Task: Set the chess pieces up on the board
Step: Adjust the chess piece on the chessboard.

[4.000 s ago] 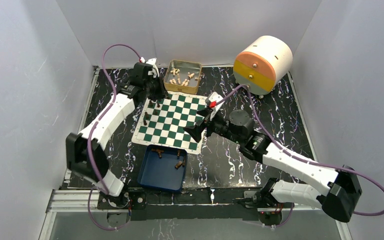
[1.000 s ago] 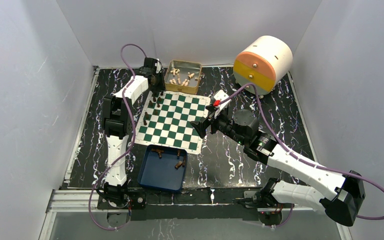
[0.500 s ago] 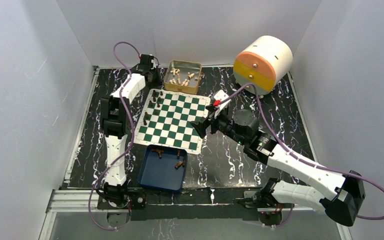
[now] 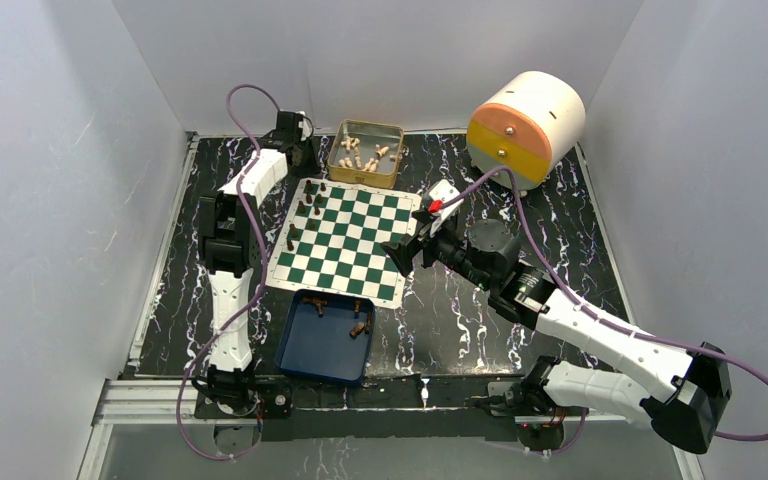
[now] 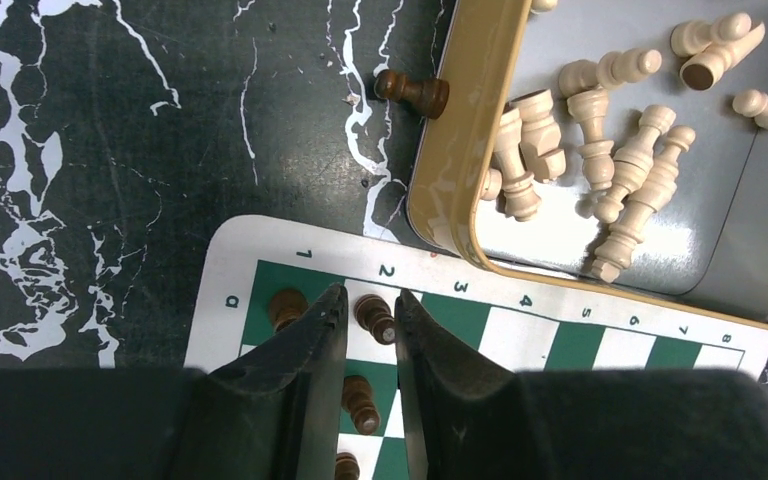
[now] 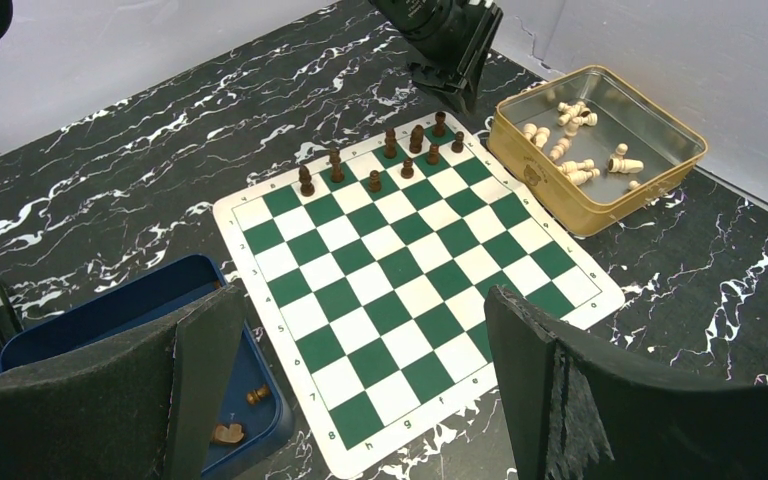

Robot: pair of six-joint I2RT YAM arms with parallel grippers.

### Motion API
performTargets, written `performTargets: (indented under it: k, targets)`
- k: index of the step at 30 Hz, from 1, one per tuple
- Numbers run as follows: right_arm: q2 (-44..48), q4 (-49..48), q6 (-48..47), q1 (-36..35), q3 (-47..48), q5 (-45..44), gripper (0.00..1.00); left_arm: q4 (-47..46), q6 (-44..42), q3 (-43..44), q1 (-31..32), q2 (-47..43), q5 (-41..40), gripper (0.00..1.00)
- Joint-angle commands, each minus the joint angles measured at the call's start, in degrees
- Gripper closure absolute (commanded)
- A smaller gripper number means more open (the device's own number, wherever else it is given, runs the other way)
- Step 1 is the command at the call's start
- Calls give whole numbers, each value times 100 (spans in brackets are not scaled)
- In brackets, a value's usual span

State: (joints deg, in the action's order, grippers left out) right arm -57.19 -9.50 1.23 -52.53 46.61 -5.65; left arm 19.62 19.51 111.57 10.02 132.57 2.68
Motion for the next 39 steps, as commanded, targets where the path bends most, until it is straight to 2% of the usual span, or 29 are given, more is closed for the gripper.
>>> performTargets:
  k: [1, 14, 22, 35, 39]
  targets:
    - [74, -263, -97, 4, 261, -21, 1, -59, -352, -45, 63, -307, 67, 78]
    - [45, -290, -115, -2, 278, -33, 1, -49, -774, -58, 240, -156, -2, 79]
    - [85, -281, -115, 6, 235, -82, 1, 16, -842, -123, 298, -133, -411, 81]
    - [148, -250, -271, 5, 243, -147, 1, 23, -949, -268, 375, -67, -474, 82]
    - [203, -278, -240, 0, 216, -173, 1, 19, -1000, -232, 386, -46, -403, 87]
